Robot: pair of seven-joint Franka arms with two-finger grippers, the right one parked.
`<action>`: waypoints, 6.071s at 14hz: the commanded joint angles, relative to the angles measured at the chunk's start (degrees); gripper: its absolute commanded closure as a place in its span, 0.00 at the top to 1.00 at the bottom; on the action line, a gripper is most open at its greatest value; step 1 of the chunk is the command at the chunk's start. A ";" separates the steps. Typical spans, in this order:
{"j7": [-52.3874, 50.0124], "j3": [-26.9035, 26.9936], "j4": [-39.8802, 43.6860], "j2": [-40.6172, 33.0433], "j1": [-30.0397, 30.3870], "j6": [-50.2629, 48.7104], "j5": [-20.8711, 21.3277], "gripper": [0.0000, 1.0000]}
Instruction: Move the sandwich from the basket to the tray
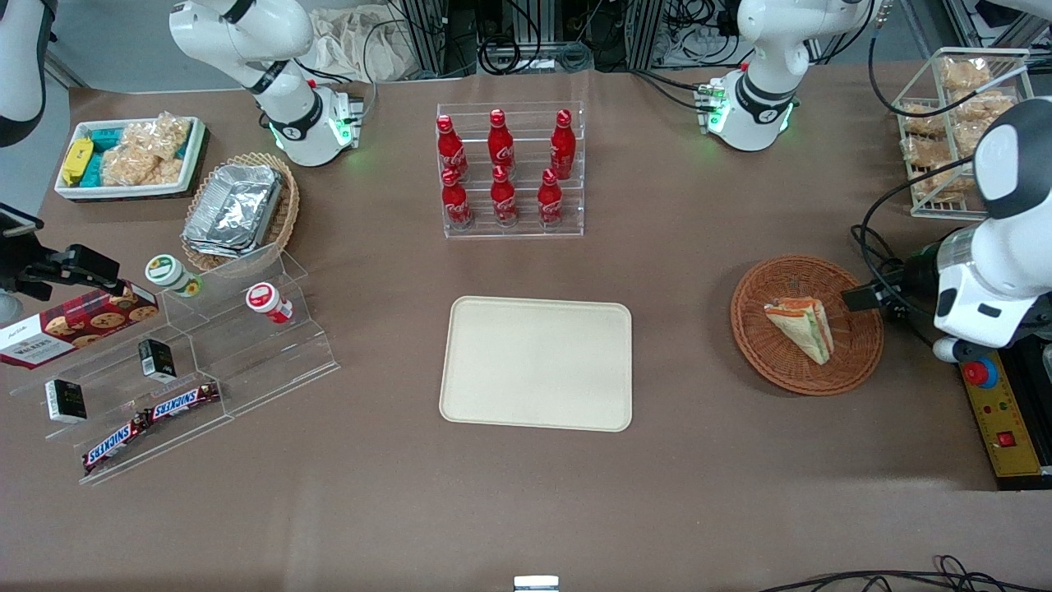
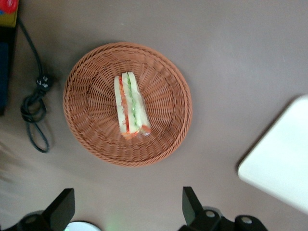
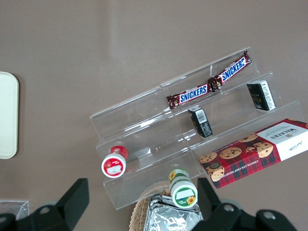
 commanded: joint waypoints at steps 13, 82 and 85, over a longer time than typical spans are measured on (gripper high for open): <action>-19.83 2.36 -32.05 -1.32 1.66 35.98 2.00 1.00; 23.50 6.23 -9.68 -11.22 -8.19 4.14 0.77 1.00; 23.85 6.23 -12.99 -13.36 -8.18 8.30 0.77 1.00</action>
